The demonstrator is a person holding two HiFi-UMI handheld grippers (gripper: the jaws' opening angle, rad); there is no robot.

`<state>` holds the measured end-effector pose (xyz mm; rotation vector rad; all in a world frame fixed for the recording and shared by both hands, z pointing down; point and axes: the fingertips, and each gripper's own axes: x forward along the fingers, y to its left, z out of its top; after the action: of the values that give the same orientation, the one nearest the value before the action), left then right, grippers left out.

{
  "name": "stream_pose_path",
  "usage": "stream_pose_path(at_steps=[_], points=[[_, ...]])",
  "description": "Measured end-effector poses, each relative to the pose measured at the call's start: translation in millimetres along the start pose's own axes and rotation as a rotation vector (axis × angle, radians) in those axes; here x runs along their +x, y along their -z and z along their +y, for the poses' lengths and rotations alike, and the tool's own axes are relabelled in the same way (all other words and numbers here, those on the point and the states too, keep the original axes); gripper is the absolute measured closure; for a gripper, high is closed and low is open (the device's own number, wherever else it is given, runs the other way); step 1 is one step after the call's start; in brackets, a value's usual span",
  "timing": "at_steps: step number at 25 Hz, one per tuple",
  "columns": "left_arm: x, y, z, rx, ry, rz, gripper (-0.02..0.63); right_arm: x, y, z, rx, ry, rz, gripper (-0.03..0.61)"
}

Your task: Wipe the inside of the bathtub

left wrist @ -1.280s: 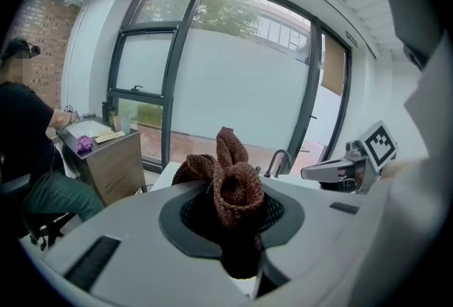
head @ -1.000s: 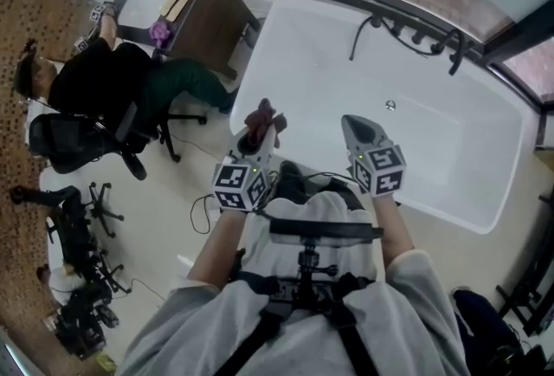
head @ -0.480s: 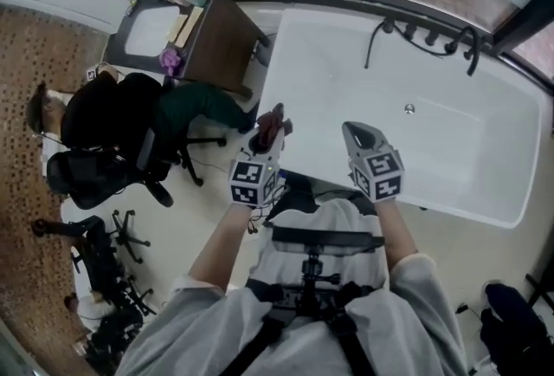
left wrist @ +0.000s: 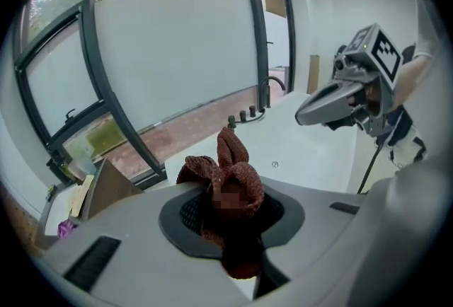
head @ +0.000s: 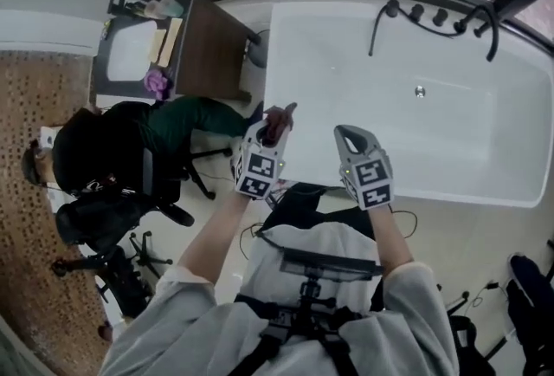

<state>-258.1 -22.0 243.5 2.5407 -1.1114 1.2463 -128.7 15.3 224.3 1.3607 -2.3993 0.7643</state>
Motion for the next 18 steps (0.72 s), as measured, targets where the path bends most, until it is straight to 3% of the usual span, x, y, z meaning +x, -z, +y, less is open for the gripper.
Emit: stream_pose_path(at_steps=[5,14,18], points=[[57,31,25,0.136,0.029,0.076,0.528,49,20,-1,0.025,0.019,0.04,0.569],[172,81,63,0.544,0.034,0.257,0.528,150,76,-39,0.068,-0.042,0.038,0.569],[222,98,81,0.663,0.025,0.313,0.528,192,97,-53,0.068,-0.065,0.019,0.569]])
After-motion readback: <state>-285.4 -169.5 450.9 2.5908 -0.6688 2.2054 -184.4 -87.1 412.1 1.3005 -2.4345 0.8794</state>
